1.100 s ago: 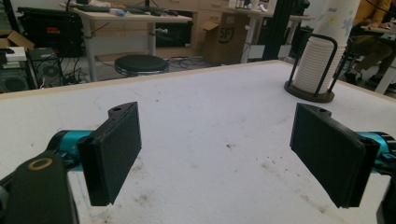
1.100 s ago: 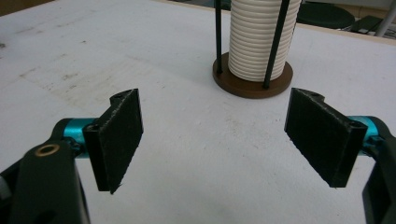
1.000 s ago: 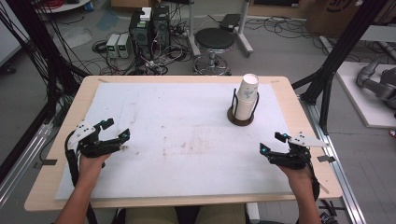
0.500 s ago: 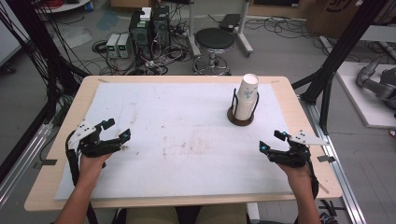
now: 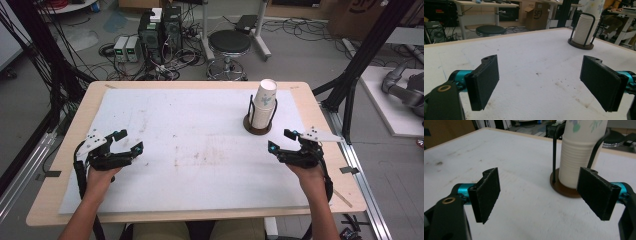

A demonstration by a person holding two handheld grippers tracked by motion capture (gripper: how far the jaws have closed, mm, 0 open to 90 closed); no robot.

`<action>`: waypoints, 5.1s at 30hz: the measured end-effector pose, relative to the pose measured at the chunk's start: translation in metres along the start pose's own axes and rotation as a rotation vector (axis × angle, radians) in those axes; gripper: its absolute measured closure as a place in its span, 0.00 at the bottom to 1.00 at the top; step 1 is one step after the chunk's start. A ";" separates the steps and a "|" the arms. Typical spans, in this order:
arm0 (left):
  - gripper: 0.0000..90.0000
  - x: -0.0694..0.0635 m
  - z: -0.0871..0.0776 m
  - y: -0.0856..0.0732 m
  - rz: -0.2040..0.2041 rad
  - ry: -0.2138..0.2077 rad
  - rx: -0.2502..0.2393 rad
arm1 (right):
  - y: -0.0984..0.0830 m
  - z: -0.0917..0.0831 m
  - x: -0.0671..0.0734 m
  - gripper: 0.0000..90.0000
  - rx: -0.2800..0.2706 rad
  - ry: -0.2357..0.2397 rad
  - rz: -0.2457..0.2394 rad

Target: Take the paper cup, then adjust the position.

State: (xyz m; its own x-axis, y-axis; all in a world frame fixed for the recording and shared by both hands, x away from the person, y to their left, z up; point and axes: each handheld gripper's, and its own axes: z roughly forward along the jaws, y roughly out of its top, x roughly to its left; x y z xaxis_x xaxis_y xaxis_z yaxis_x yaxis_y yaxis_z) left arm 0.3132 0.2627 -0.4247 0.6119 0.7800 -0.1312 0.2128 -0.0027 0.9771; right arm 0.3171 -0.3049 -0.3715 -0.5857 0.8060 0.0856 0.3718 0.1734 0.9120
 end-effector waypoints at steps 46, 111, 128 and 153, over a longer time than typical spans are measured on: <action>0.17 0.005 0.001 -0.002 -0.025 -0.032 0.003 | 0.121 0.109 -0.057 0.32 0.201 -0.175 0.046; 0.17 -0.005 -0.003 -0.004 -0.037 -0.137 -0.021 | 0.069 -0.008 0.017 0.41 0.096 0.136 -0.161; 0.18 -0.016 0.005 -0.004 0.048 -0.196 0.011 | 0.059 0.021 0.031 0.41 0.118 0.223 -0.176; 0.17 -0.069 0.044 0.013 0.114 -0.458 0.072 | 0.050 0.053 0.074 0.41 0.130 0.414 -0.239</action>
State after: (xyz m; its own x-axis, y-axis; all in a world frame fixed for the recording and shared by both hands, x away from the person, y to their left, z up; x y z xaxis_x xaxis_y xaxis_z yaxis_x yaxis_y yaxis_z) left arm 0.3073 0.1814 -0.4101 0.9037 0.4164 -0.0998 0.1670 -0.1282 0.9776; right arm 0.3309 -0.2064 -0.3406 -0.8927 0.4471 0.0561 0.2631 0.4162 0.8704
